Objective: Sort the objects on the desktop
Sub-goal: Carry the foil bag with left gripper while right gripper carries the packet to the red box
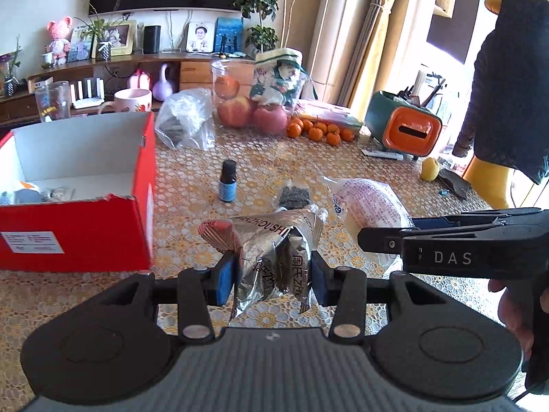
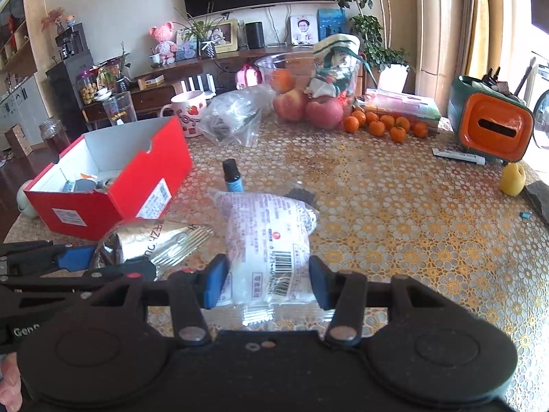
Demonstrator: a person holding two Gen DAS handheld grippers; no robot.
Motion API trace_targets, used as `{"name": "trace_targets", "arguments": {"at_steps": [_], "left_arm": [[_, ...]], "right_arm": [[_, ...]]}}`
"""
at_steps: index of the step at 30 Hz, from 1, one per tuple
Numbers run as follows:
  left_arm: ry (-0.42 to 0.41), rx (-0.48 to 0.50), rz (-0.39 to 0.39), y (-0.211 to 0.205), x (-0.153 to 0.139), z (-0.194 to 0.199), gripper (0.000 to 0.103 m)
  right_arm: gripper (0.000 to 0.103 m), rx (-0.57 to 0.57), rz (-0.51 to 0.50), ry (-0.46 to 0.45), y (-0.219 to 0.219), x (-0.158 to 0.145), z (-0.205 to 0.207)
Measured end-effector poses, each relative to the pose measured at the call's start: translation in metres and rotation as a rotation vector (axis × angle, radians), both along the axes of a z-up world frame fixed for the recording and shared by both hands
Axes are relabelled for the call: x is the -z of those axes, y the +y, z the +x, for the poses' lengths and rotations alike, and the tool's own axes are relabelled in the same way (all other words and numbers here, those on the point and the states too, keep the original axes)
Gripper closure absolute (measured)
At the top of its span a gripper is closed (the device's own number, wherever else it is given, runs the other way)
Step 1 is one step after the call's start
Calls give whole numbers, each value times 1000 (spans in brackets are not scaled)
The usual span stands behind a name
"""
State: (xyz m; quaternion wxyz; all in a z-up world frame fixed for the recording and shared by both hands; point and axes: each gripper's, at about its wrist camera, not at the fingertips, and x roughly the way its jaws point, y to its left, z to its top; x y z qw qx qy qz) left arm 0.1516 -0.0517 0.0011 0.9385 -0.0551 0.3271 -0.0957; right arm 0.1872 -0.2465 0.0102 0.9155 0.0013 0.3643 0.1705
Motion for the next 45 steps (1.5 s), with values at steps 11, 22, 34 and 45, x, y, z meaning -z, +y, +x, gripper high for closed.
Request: {"name": "trace_targets", "arguments": {"at_steps": [11,22,34,45], "left_arm": [[-64,-147,2,93,-35,-24,59],[-66,-217,29,171,-50,-15,59],[-42,-279,47,229,-38,11,59],[-18,-288,85,254,-17,44,60]], "right_arm": [[53,-159,-2,-43,91,-39,-3],[53,-264,-32,-43,180,-55,14],[53,-317,-78,-27,244,-49,46],[53,-327,-138,-6,281,-26,79]]}}
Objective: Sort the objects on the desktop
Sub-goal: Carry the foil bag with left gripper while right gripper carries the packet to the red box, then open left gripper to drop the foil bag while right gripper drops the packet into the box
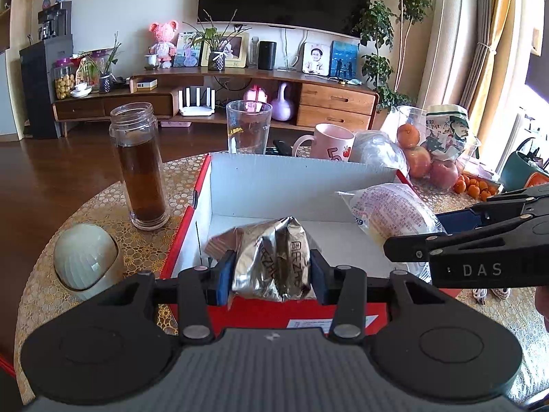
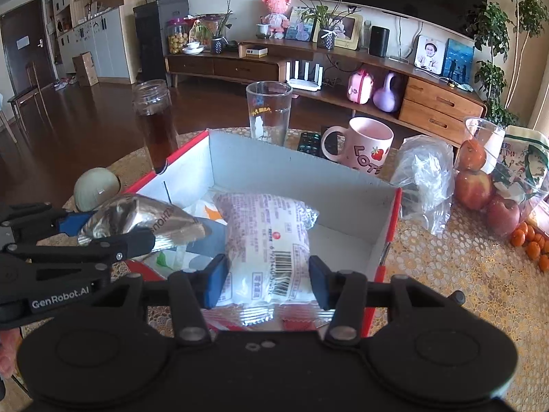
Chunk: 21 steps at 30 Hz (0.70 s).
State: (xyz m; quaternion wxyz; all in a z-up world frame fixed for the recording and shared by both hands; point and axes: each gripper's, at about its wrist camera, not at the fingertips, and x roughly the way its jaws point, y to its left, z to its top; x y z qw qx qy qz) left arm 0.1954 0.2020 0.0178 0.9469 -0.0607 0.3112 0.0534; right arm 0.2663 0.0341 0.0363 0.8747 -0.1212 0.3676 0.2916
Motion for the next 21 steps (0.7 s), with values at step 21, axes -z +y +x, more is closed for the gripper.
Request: {"name": "trace_targets", "arguments": {"at_steps": [21], "left_arm": [[101,29,37,4,39,44,62]], "right_arm": [[52,-11,-102,58,30,52,27]]}}
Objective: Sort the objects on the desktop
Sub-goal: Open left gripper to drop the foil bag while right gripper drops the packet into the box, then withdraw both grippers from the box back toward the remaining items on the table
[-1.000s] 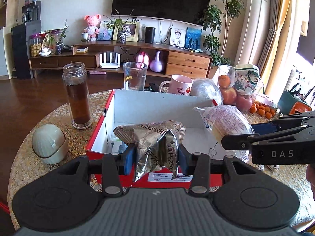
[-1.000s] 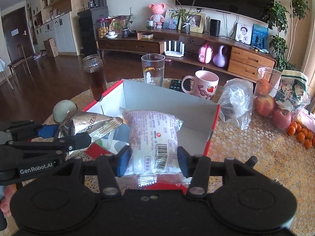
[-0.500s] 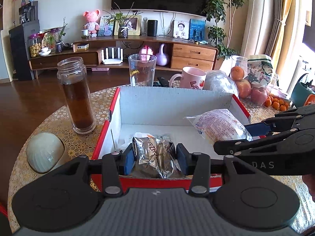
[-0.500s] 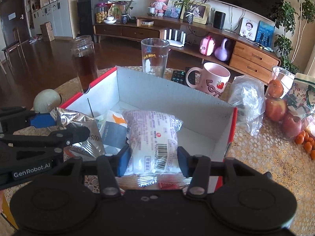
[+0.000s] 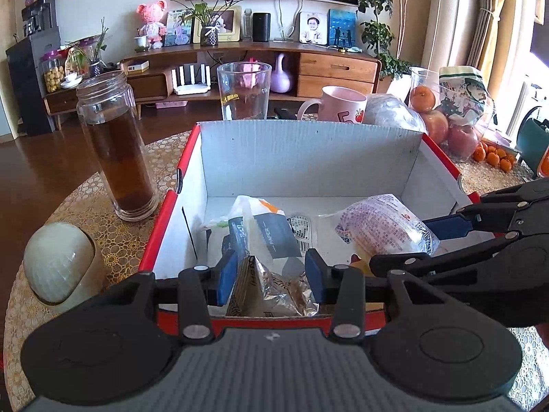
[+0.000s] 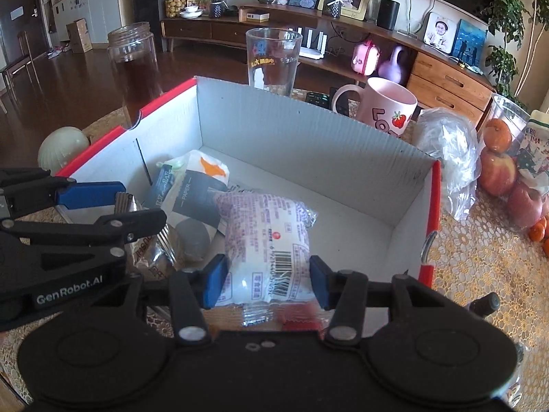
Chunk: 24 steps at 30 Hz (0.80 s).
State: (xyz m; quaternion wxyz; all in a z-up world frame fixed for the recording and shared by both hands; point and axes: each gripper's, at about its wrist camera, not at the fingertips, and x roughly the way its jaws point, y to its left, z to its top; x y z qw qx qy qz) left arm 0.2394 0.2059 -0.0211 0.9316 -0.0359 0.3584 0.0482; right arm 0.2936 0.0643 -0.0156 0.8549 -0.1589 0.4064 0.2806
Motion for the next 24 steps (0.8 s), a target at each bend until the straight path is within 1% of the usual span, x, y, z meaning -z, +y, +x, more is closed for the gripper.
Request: {"name": "trace_targets", "arguments": {"at_steps": [4,5,8,11,12,16,20,24], "left_arm": [[0,1,-2,-1,-1,-2,61],[-2,0,0,-1,-2,-3,60],[-14,-7,-3,0,-5,-8,52],[-29,-13,-15,0,-11,-15,39],[-32,-11,-20,0,-12,-17,37],[-39,-5,-13,-5,-18,-25,37],[-45,2,-32,-9,-27,-34,37],[-56,3,-31,-13,-37,-44,36]], "right_arm": [[48,-6,-13,-20,-1,-3,-4],[45,-4,-11,-21,-2,-5,-4],[37,8,3,-23,-9,-10,-7],[36,15,16,-20,-17,-16,-10],[36,16,18,-22,-19,-18,-12],[35,10,33,-34,-30,-29,-22],[34,-3,58,-52,-39,-43,-35],[33,-9,69,-78,-51,-56,-49]]}}
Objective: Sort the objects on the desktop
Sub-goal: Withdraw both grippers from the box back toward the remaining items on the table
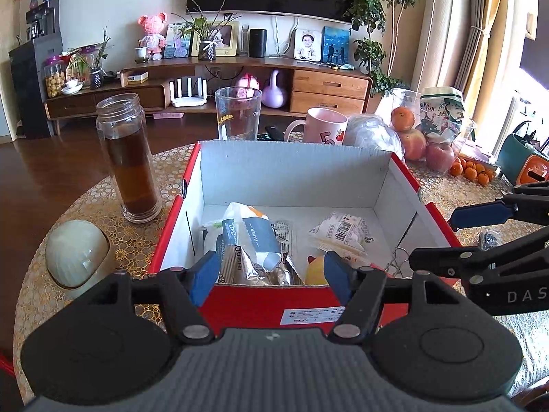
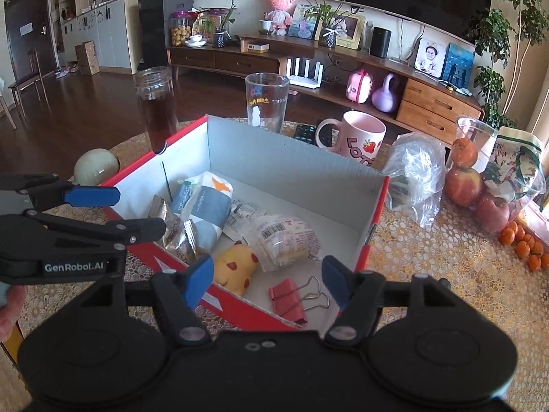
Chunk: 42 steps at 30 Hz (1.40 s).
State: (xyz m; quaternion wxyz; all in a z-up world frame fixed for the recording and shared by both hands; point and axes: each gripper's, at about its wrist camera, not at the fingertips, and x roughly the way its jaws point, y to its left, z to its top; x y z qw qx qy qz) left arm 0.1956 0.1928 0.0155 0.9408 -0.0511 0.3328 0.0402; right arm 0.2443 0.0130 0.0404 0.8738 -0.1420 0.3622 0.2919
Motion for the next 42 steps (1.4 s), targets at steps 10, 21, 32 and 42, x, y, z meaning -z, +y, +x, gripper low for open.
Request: {"name": "trace_targets", "arguments": {"at_steps": [10,21,32,42], "left_arm": [[-30,30,14,-29,-24,-25,34],[-33,84,20,-73,-29,-52,34],[-9,182,8,-136,-11,-63,34],[3,271,-7,-192,4,-47,34]], "right_arm": [[33,25,30,-40,-42,-24,-30],[32,69,72,-46,-87,-23,-70],[32,166,75,-47,-164,-3,-91],[32,275,70,-58,-225,22,-85]]}}
